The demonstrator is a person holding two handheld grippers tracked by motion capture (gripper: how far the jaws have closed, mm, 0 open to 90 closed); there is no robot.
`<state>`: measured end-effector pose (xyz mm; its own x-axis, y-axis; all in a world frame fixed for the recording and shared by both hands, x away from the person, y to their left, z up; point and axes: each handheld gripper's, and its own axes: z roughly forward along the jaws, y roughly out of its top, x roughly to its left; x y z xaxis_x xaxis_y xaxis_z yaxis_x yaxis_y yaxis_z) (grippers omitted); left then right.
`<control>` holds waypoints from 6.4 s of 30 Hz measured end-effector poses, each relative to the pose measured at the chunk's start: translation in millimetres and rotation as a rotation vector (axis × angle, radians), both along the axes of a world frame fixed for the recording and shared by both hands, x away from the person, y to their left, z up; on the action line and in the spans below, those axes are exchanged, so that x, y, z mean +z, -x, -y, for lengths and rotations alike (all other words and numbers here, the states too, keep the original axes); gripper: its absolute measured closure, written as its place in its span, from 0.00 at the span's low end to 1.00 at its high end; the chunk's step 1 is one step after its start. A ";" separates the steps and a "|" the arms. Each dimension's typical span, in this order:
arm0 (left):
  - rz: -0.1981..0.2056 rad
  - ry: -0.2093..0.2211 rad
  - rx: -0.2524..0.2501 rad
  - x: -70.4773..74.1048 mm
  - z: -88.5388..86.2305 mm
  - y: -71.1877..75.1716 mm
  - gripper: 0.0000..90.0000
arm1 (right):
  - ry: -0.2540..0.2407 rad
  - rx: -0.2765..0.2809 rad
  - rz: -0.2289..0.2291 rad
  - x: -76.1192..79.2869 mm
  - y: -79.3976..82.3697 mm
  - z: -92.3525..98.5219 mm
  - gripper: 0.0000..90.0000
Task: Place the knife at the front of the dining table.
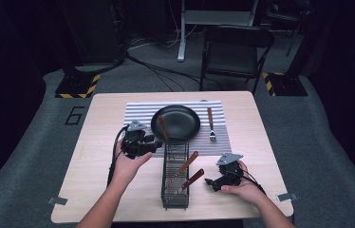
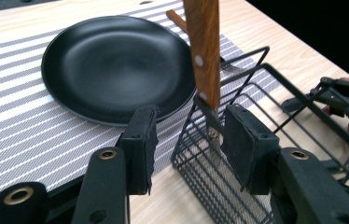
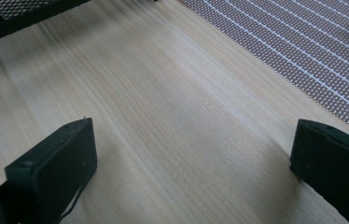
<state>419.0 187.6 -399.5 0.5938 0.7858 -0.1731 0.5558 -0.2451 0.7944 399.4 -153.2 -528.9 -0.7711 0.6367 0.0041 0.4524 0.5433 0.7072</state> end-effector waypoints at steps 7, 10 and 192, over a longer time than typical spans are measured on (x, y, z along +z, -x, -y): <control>0.014 0.003 -0.006 -1.7 12.1 -4.8 0.67 | 0.000 0.000 0.000 0.0 0.0 0.0 0.00; 0.019 0.012 -0.005 -2.2 16.2 -5.8 0.69 | 0.000 0.000 0.000 0.0 0.0 0.0 0.00; 0.033 -0.044 0.263 -18.4 -83.4 -46.1 0.85 | 0.005 0.008 -0.004 0.4 0.1 0.1 0.00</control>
<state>465.1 271.0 -417.9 0.3734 0.9200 -0.1194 0.5786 -0.1303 0.8051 399.2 -153.3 -528.5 -0.7763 0.6303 0.0037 0.4506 0.5508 0.7026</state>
